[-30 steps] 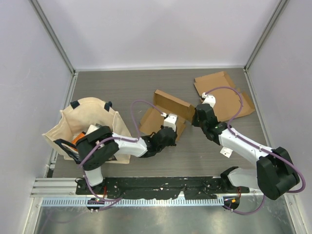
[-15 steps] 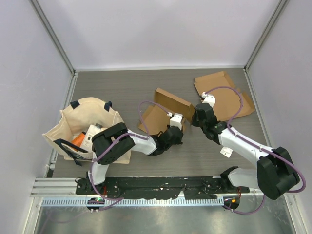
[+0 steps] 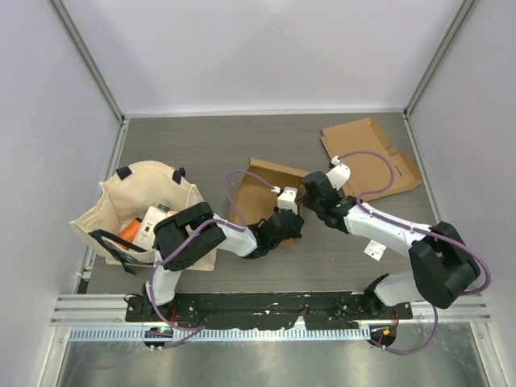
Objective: Fold the paper box
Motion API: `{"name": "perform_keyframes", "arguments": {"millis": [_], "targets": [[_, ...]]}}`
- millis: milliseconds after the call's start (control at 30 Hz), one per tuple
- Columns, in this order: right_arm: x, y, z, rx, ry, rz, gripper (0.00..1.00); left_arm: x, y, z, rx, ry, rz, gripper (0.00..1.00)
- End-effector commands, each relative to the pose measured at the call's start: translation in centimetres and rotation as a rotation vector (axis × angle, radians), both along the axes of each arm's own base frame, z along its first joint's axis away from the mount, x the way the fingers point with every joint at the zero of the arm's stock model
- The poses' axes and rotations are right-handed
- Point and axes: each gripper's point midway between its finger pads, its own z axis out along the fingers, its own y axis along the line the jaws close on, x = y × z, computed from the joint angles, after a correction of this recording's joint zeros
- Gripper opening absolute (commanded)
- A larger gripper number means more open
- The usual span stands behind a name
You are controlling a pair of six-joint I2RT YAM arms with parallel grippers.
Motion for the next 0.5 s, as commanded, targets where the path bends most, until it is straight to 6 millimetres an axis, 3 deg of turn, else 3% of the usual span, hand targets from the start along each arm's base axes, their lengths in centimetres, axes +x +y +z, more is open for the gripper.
{"name": "perform_keyframes", "arguments": {"millis": [0,133,200,267,300,467], "targets": [[0.3,2.3,1.1,0.086,-0.046,-0.114,0.12,-0.2,1.5,-2.4,0.035,0.033,0.01,0.0],[0.1,3.8,1.1,0.059,-0.042,-0.013,0.29,0.0,2.2,-2.7,0.022,0.041,0.015,0.0],[-0.2,4.5,2.5,0.032,-0.069,0.104,0.46,0.1,2.6,-2.8,0.011,0.047,0.019,0.0],[-0.7,3.7,2.9,-0.005,-0.071,0.166,0.55,0.1,3.1,-3.2,0.011,0.052,0.02,0.0],[-1.1,3.9,4.7,0.027,-0.104,0.213,0.58,0.1,3.1,-3.3,0.006,0.055,0.019,0.0],[-2.1,0.8,7.0,0.007,-0.142,0.303,0.62,-0.3,3.0,-3.1,-0.016,0.056,-0.003,0.0]]}}
